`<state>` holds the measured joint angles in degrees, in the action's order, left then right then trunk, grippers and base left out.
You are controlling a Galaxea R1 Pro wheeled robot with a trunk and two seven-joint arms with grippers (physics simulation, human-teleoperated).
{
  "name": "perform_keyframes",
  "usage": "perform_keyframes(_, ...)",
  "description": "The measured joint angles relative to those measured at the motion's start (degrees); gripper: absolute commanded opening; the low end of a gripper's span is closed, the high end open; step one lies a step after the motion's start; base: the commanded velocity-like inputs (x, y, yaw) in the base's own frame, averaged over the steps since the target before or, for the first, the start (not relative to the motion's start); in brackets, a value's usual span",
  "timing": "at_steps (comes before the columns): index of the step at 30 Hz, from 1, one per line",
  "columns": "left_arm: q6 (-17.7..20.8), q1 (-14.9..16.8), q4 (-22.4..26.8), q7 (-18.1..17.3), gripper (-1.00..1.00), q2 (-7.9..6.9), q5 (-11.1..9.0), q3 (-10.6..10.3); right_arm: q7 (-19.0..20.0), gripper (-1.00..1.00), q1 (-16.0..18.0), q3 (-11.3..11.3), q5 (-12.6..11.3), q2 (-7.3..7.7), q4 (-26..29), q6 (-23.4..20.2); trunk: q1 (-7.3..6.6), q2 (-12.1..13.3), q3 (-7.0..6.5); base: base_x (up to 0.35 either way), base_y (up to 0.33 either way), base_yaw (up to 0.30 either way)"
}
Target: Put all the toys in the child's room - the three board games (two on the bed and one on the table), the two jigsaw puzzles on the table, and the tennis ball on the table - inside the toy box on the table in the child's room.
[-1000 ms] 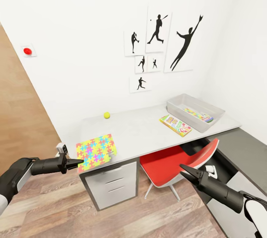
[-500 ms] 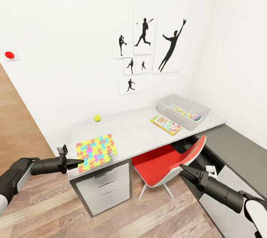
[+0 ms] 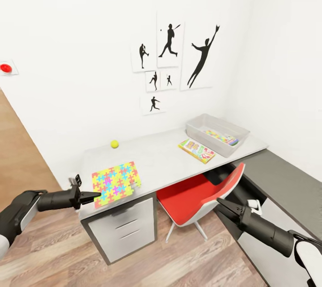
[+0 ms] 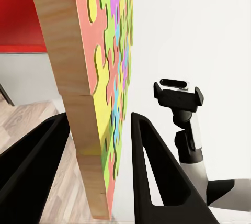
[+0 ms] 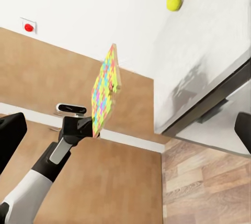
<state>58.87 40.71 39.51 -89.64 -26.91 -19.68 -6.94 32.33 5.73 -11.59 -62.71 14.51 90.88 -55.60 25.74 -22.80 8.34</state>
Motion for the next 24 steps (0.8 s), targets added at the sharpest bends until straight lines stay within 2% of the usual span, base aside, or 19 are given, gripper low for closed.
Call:
perform_keyframes(4,-0.13,-0.46,-0.03,0.0,-1.0,0.0,-0.02,0.05,0.0,1.0,0.0,-0.01,0.0,0.0,0.0,0.03,0.0,0.0,-0.32,0.0,0.0,-0.164)
perform_keyframes(7,-1.68,-0.91,-0.04,-0.04,-1.0,0.0,-0.02,0.23,0.0,1.0,0.0,0.01,0.01,0.0,0.0,0.0,0.0,0.0,-0.56,0.019,0.0,-0.165)
perform_keyframes(12,-2.59,-1.19,-0.04,-0.05,-1.0,0.05,0.03,0.41,0.0,1.0,0.0,-0.01,0.01,0.0,0.0,0.0,-0.02,0.0,-0.95,0.206,0.0,-0.148)
perform_keyframes(24,-2.7,-1.23,-0.02,-0.05,-1.0,0.32,0.25,0.43,-0.3,1.0,0.01,-0.14,0.06,0.0,0.03,0.07,-0.01,0.01,-1.06,0.128,0.0,-0.008)
